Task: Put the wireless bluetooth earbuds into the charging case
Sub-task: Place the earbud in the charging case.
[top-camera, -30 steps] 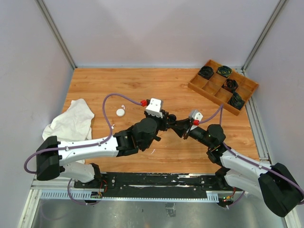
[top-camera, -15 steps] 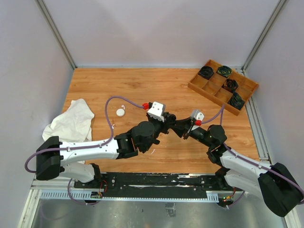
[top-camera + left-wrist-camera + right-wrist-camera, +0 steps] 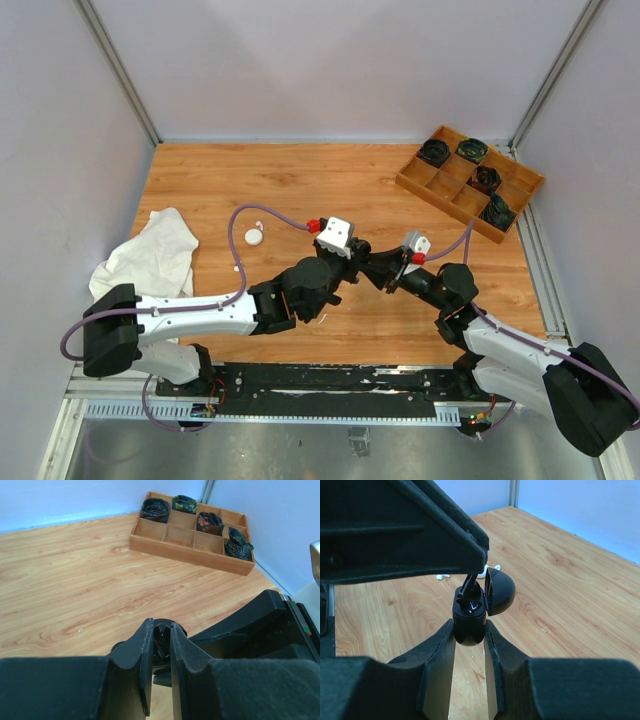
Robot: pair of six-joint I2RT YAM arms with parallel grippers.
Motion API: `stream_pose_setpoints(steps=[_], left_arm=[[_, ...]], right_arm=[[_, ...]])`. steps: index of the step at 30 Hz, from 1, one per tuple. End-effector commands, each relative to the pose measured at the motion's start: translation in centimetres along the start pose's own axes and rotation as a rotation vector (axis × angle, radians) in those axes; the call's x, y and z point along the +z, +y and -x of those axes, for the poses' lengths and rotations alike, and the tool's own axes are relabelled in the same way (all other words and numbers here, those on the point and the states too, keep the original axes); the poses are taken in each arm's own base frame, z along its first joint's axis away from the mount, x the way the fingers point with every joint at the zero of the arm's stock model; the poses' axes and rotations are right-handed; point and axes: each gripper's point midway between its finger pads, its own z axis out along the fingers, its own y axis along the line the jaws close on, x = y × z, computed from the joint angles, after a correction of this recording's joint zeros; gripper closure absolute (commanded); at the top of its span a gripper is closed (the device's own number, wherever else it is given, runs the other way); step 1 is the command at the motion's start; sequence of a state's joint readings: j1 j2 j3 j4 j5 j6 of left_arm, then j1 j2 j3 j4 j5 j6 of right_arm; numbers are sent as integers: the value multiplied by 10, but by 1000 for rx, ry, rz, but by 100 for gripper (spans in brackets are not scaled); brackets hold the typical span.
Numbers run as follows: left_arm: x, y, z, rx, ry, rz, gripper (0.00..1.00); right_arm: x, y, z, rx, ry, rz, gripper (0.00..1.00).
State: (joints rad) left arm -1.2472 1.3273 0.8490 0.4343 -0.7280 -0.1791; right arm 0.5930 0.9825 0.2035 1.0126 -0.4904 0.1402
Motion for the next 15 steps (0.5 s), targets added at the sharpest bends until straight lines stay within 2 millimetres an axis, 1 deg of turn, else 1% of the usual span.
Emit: stream_pose_setpoints(steps=[1, 5, 15], left_arm=[[1, -2, -2, 8, -16, 10, 85], [2, -1, -7, 17, -10, 18, 86], [-1, -1, -12, 32, -3, 11, 85]], right_arm=[[0, 8, 12, -8, -53, 31, 99], [0, 8, 12, -6, -54, 31, 99], [0, 8, 12, -4, -55, 26, 99]])
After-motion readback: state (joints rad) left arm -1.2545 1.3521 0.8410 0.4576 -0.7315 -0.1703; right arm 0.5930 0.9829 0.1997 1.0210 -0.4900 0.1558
